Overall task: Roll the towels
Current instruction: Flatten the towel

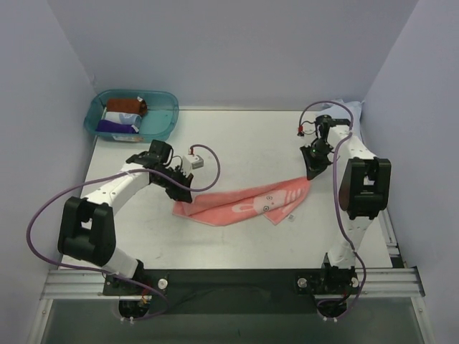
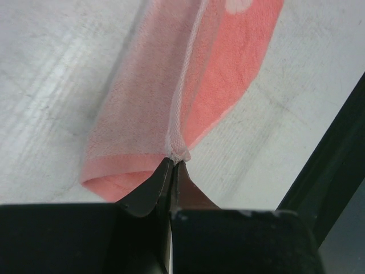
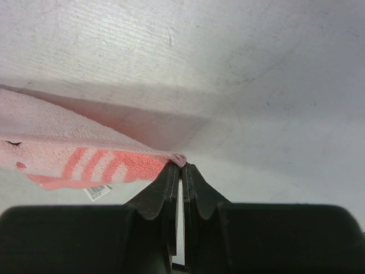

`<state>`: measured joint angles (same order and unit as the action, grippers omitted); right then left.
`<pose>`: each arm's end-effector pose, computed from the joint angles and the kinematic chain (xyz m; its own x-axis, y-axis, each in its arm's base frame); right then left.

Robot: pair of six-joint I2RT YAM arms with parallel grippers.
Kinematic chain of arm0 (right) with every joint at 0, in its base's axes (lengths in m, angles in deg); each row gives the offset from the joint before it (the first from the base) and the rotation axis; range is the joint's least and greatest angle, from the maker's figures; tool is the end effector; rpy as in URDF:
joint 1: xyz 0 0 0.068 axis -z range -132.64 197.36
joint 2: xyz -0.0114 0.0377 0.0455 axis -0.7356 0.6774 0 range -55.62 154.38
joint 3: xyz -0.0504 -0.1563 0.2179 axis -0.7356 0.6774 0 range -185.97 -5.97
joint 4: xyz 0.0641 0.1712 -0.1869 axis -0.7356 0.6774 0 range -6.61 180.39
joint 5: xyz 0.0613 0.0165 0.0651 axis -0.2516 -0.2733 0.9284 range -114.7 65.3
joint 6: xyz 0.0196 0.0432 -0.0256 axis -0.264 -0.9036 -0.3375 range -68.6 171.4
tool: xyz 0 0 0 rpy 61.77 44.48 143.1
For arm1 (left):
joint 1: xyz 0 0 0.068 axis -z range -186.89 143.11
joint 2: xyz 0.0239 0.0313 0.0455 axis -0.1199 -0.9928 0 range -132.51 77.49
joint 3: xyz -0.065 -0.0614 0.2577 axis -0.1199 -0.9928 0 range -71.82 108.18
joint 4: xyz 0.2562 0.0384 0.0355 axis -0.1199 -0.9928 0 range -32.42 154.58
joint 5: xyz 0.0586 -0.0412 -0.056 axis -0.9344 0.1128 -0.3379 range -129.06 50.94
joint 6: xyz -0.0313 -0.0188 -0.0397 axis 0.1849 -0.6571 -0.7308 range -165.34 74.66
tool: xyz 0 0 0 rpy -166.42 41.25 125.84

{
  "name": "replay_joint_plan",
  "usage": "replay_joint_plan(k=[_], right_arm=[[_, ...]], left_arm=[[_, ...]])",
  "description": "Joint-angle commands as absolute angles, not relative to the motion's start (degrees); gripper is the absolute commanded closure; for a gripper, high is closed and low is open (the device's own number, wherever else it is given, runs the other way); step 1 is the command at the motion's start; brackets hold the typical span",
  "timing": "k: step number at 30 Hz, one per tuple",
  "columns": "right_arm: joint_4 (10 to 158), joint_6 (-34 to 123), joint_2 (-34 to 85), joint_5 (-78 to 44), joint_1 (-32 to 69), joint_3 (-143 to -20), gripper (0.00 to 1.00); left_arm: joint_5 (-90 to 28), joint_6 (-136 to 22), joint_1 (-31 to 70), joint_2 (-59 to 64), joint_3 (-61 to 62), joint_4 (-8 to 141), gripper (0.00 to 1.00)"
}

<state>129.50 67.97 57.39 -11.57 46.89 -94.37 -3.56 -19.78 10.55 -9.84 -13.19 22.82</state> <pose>0.4067 0.0114 0.2066 -0.8809 -0.2851 -0.3777 -0.3489 0.9305 0.1113 0.2665 -0.1052 0.2151 -0.6259 0.5648 -0.5378 0.7751 0.5264 -0.3494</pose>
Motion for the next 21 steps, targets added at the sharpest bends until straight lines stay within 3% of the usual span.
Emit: replay_joint_plan(k=[1,11,21], right_arm=[[133.14,69.24,53.2,-10.02,46.57,-96.49,1.0],[137.53,70.55,42.39,-6.24,46.83,-103.27,1.0],[139.64,74.42,19.65,-8.44,47.1,-88.33,1.0]], left_arm=[[-3.19,-21.7,8.5,-9.35,-7.06,25.55,1.0],[-7.69,-24.6,5.86,-4.61,3.24,25.38,1.0],[1.26,-24.34,4.8,15.67,-6.86,17.58,1.0]])
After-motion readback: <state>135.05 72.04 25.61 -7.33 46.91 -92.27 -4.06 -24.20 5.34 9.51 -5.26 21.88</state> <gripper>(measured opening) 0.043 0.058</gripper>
